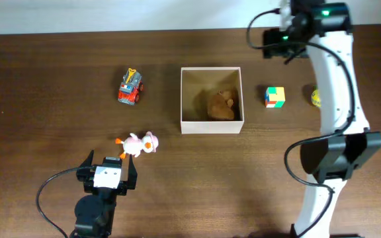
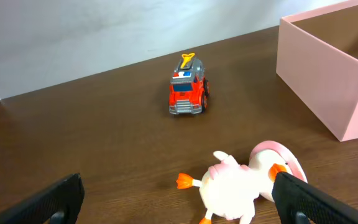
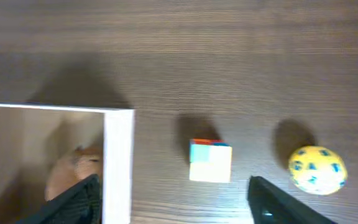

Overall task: Pack container
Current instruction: 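Lift the right gripper out and move it toward the colorful cube, then lower the right gripper over the 2x2 colorful cube and grasp it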

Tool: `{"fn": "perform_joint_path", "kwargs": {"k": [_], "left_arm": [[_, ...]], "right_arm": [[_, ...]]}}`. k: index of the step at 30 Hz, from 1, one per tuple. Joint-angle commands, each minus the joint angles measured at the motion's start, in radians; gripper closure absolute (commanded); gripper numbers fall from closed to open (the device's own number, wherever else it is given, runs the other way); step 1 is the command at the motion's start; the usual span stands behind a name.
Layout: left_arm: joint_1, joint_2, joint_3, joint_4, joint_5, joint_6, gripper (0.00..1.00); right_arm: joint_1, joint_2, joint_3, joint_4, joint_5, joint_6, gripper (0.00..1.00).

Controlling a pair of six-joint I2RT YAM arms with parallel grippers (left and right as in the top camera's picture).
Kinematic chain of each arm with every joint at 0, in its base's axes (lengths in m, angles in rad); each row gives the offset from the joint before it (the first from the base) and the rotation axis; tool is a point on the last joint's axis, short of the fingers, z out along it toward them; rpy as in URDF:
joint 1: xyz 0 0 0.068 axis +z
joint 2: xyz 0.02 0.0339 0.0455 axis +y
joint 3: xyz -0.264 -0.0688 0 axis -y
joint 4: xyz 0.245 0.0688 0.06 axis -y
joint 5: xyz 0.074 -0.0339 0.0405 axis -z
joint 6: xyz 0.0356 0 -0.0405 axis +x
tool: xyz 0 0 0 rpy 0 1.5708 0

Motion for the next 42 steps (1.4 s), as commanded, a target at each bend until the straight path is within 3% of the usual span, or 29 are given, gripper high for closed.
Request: {"fn": "perform_joint_path", "kwargs": {"k": [1, 5, 10, 13, 42], "left_arm": [[-0.003, -0.009, -0.008, 0.003, 0.011, -0.012, 0.01], [-0.003, -0.009, -0.008, 0.003, 0.011, -0.013, 0.01], [-0.003, -0.009, -0.008, 0.003, 0.011, -0.012, 0.01], [-0.003, -0.009, -0.008, 0.003, 0.011, -0.012, 0.01], [-0.003, -0.009, -0.008, 0.003, 0.011, -0.013, 0.01]], "right_arm": [[-0.014, 0.021, -0.03, 0.0, 0.009, -0.023, 0.16], [-0.018, 0.031, -0.085, 0.025, 0.018, -0.103, 0.09], [-0.019, 0.038, -0.194, 0.079, 0.107, -0.102, 0.07], [-0.036, 0.038, -0.269, 0.116, 0.128, -0.11, 0.01], [-0.075, 0.038, -0.636, 0.439, 0.018, -0.154, 0.01]]}}
